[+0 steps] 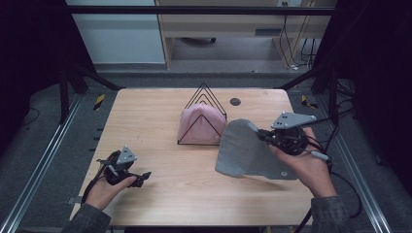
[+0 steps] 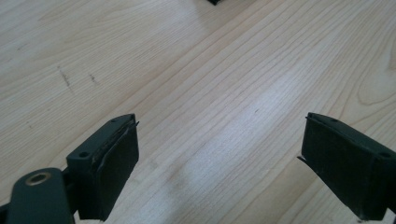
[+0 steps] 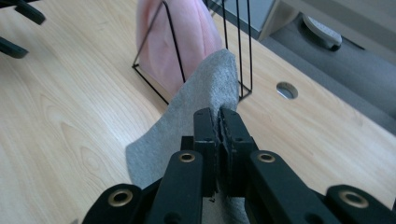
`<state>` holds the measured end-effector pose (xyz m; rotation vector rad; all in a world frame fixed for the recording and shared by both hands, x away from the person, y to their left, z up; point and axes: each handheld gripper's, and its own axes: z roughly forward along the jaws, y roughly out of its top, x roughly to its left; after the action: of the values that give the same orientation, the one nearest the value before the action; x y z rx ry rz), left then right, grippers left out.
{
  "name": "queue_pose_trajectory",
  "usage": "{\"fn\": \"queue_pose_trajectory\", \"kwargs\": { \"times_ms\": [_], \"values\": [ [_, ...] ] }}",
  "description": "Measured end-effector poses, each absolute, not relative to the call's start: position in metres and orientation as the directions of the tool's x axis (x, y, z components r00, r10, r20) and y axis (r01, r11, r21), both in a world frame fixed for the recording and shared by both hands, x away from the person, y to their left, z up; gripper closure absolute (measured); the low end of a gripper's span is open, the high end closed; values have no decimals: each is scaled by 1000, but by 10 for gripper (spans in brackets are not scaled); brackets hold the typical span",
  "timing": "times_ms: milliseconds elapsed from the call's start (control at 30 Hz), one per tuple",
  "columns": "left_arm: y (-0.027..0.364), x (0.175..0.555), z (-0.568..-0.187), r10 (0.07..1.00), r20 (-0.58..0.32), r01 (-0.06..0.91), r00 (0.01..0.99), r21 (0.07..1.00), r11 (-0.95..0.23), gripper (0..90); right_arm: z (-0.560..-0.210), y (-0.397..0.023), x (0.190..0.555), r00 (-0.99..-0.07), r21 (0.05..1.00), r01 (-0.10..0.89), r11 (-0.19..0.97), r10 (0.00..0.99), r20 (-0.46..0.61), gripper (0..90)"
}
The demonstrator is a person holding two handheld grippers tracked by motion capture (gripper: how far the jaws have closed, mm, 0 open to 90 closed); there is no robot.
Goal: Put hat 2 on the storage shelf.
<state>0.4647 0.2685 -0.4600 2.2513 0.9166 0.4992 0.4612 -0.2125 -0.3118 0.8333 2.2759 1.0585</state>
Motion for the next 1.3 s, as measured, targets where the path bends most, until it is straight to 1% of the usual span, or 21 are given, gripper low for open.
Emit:
{"fn": "queue_pose_trajectory", "kwargs": {
  "times_ms": [167,333,467,767,967,1300],
  "values": [
    [266,463,-459,714,100,470,693,687,-553,109,-290,-199,458,-717,791,279,545,666,-206,866],
    [265,460,-456,706,97,463,702,692,-555,118,-272,-180,455,-755,772,226,594,607,-246,866],
    [262,458,-451,696,91,454,712,697,-555,121,-263,-168,454,-776,769,202,606,578,-252,866],
    [246,459,-426,649,104,399,754,712,-577,128,-259,-145,456,-813,763,165,625,524,-253,866],
    [236,464,-412,625,128,371,770,707,-602,134,-254,-131,459,-828,762,149,630,501,-253,866],
    [227,470,-406,590,136,350,796,691,-632,143,-253,-103,467,-857,752,121,649,450,-251,865]
  ]
}}
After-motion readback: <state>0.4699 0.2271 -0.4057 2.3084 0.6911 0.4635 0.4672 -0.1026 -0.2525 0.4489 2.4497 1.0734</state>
